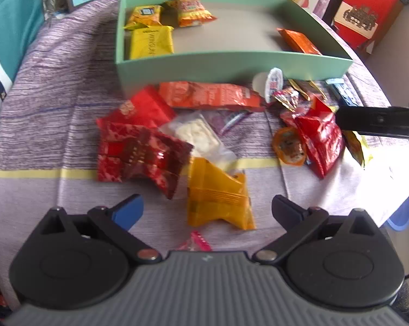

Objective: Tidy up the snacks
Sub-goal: 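Grasp orange-yellow packet with left tool while right tool grasps red bag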

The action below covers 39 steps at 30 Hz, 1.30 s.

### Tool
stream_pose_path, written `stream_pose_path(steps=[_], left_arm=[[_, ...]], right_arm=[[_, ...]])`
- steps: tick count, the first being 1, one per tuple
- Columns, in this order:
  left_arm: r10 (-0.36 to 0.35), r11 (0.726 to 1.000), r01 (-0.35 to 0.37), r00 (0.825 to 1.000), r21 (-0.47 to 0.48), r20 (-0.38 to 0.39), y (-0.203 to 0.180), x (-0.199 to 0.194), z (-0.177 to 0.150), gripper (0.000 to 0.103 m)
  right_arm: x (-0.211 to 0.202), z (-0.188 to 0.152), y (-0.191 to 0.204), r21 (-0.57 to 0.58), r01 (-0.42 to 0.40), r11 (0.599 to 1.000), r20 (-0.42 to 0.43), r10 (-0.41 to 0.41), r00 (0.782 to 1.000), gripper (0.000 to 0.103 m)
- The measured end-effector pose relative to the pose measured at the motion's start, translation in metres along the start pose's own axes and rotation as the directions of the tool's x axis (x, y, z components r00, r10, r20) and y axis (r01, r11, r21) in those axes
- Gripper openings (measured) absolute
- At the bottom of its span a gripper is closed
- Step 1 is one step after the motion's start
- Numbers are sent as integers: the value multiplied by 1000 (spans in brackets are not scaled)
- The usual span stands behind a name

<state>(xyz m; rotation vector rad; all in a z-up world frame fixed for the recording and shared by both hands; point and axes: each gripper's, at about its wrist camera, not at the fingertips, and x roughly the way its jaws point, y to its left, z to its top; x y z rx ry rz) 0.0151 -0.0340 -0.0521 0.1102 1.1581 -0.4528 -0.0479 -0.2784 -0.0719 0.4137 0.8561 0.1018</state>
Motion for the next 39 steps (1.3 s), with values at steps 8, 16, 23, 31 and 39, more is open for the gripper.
stream_pose_path(steps=[8,16,23,31,39], left_arm=[[-51,995,52,999,83,-17,-21,8,-2,44],[-54,998,55,998,41,-29,-14,17,4,51],[-40,997,41,999,60,-24,-17,20,4,52],[-40,995,35,998,98,49,-24,4,5,35],[-67,996,63,996,61,61,-16,-10,14,36]], right_arm=[[13,-7,-2,-34,43,999,-9,-43,999,103],[28,-15,14,-192,106,976,1,-108,994,94],[37,-22,21,-279,186,942,22,-187,982,59],[18,-10,10,-137,119,983,18,-118,993,52],[4,1,6,-106,90,990,20,-89,996,30]])
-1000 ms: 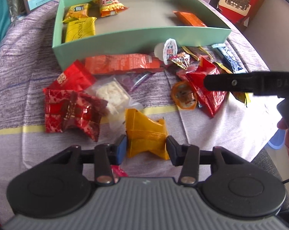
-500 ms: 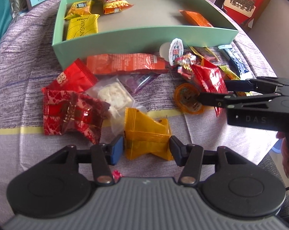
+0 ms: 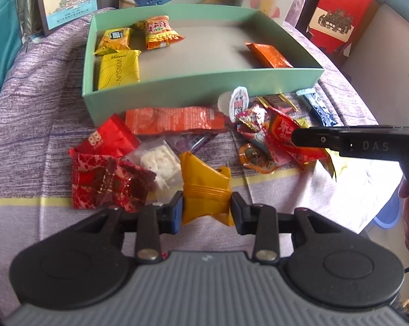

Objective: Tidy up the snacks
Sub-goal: 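Grasp orange-yellow packet with left tool while right tool grasps red bag, then drop both packets into the green tray and open both tools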

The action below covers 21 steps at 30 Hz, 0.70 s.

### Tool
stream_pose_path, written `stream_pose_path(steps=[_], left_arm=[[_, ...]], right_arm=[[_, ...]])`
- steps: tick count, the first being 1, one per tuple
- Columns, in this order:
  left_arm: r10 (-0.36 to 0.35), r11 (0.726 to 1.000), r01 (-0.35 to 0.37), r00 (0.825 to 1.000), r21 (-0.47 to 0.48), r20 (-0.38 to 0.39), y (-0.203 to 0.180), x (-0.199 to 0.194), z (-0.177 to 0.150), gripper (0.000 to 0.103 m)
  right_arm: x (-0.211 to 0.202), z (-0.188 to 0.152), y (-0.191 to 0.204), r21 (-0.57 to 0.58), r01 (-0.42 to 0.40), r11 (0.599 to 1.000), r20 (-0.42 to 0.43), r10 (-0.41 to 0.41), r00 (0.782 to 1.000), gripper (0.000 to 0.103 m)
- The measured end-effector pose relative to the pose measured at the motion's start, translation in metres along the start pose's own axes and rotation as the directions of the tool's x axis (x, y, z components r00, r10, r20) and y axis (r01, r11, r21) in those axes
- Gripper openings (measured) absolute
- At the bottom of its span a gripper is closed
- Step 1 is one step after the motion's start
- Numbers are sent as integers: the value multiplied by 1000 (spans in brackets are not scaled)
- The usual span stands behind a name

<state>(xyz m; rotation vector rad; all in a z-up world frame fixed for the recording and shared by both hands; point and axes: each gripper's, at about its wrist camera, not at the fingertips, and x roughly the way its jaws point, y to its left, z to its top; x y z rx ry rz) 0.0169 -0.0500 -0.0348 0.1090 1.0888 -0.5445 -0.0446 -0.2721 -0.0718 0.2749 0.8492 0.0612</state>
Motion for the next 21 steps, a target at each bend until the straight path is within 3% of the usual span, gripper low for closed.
stream_pose_path(steps=[4,7,9,13,15,17,21], left_arm=[[4,1000,-4,1000,-2,-9,0,3,-1,36],[8,1000,-9,1000,-6,-20,2,5,-3,36],[11,1000,-11,1000,-13,-25,4,6,-3,36],[9,1000,-9,1000,-18,-23,6,7,-2,36],[6,1000,-6,1000,-17,-27,6,8,-1,36],[7,1000,-8,1000,-14,-31,5,9,-1,36],[3,1000,-4,999,-23,-34,8,10,0,37]], right_arm=[[5,-2,-1,6,-37,999,-39,37,999,31],[2,-3,1,22,-124,992,-50,125,991,42],[-1,-3,5,-11,-88,996,-29,88,996,60],[5,0,-4,12,-44,999,-18,44,999,65],[13,0,-6,0,-21,1000,-23,21,1000,77],[23,-1,-7,0,-3,1000,-41,3,999,77],[32,0,-15,55,-59,997,-59,62,996,81]])
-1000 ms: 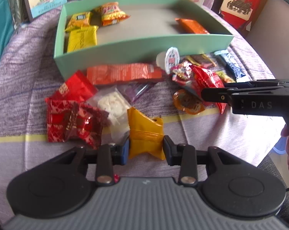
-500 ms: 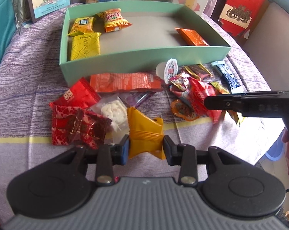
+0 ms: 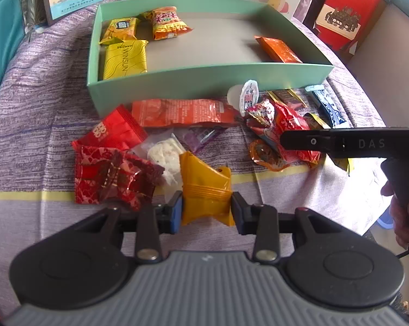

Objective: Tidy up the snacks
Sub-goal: 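Drop both packets into the green tray and open both tools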

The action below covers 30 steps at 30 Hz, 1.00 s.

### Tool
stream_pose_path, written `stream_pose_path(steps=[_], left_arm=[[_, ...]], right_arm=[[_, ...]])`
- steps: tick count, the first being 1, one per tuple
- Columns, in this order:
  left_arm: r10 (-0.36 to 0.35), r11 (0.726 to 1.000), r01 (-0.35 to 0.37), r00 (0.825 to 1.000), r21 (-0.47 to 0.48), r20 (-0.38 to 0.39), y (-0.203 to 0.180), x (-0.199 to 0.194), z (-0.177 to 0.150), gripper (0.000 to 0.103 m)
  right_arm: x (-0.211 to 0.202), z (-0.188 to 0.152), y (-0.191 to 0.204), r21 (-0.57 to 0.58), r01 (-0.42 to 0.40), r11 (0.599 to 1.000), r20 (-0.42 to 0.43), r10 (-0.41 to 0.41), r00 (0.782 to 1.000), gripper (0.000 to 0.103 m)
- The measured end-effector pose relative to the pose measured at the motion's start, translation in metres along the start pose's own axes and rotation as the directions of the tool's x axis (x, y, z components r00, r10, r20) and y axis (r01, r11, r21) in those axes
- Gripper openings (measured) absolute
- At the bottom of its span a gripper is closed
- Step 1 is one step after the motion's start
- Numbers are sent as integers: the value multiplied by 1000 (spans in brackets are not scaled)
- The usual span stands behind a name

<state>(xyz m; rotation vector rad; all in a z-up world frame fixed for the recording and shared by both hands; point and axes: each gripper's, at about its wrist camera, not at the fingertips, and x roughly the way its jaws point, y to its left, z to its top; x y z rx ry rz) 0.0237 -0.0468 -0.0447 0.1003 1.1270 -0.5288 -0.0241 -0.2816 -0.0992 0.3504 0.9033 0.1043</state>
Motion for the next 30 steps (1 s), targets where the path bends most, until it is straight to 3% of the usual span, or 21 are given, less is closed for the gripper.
stream_pose_path(steps=[4,5,6,9,10,11,23,30], left_arm=[[-8,1000,8,1000,-5,2,0,1,4,37],[-12,1000,12,1000,-6,4,-1,1,5,37],[-15,1000,15,1000,-5,5,-1,1,6,37],[-16,1000,16,1000,-2,1,-4,3,8,37],[-17,1000,17,1000,-3,2,-4,3,9,37],[-20,1000,20,1000,-6,5,-4,3,10,37],[-53,998,54,998,-13,43,-4,-8,28,37],[-44,999,42,993,18,111,-6,-7,88,37]], right_arm=[[11,0,-15,96,-48,994,-26,51,998,81],[11,1,-18,112,-55,992,-13,57,998,77],[11,1,-18,107,-50,993,-8,51,999,61],[11,-1,-6,39,-9,999,-6,9,1000,56],[10,-2,0,13,3,1000,-9,-3,1000,45],[8,-2,3,6,2,1000,-7,-2,1000,41],[-31,21,5,32,-1,999,71,-1,997,40],[-43,80,-9,2,67,998,145,-66,987,40]])
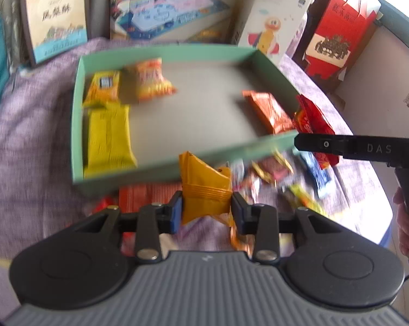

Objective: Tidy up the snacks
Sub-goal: 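Drop both packets into the green tray and open both tools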

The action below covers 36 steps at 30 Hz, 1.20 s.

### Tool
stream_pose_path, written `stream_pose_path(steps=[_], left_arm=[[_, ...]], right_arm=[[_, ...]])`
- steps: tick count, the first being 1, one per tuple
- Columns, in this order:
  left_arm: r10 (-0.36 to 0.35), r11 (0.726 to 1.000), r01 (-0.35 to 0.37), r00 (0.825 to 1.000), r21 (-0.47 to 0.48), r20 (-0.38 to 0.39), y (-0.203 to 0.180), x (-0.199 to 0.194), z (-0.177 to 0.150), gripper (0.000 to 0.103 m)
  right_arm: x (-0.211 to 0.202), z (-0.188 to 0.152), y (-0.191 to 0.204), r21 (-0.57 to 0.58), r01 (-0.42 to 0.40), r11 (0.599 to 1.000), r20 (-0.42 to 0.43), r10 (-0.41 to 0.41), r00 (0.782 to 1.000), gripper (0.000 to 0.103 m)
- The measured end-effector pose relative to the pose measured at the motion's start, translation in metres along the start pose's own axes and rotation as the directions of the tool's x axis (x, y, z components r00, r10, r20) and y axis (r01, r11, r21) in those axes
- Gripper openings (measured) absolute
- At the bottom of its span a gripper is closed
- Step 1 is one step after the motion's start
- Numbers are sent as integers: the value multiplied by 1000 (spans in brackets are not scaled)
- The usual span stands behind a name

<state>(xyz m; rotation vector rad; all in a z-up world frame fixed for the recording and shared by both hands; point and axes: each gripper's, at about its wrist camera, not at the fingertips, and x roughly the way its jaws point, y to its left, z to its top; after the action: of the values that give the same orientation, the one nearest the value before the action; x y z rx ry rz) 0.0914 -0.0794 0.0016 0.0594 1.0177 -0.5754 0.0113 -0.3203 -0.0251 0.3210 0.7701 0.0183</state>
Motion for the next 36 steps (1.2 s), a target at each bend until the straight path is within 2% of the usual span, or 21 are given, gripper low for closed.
stream_pose_path(steps=[4,10,19,20,21,22,23,24,26,29,36], left_arm=[[14,1000,-14,1000,5,21,-4,25,49,37],[40,999,-40,999,20,20,-11,81,110,37],[89,996,-89,996,10,0,6,152,163,39],[98,995,-98,995,6,5,8,157,167,40],[117,993,-117,993,2,12,10,161,170,49],[137,991,-137,991,0,16,12,164,173,65],[152,988,-152,988,0,19,12,165,174,73],[159,987,-159,987,-1,29,13,164,173,83],[166,986,-166,985,-3,46,14,160,171,87],[153,988,-153,988,-14,35,16,155,166,91],[125,992,-125,991,-2,40,-1,123,143,101]], right_arm=[[22,39,-11,-13,52,999,12,-52,999,40],[75,92,-29,-21,147,989,10,-147,989,40],[142,135,-46,-79,211,974,12,-211,977,41],[148,138,-44,-96,216,972,16,-216,976,44],[153,139,-41,-108,216,970,20,-215,976,54],[156,140,-39,-112,213,971,23,-212,977,62],[158,141,-39,-106,210,972,28,-208,978,82],[156,141,-38,-96,199,975,42,-196,980,93],[152,140,-36,-83,180,980,59,-175,983,95],[142,138,-36,-57,166,984,66,-162,985,103],[97,123,-37,-9,134,991,65,-134,989,103]])
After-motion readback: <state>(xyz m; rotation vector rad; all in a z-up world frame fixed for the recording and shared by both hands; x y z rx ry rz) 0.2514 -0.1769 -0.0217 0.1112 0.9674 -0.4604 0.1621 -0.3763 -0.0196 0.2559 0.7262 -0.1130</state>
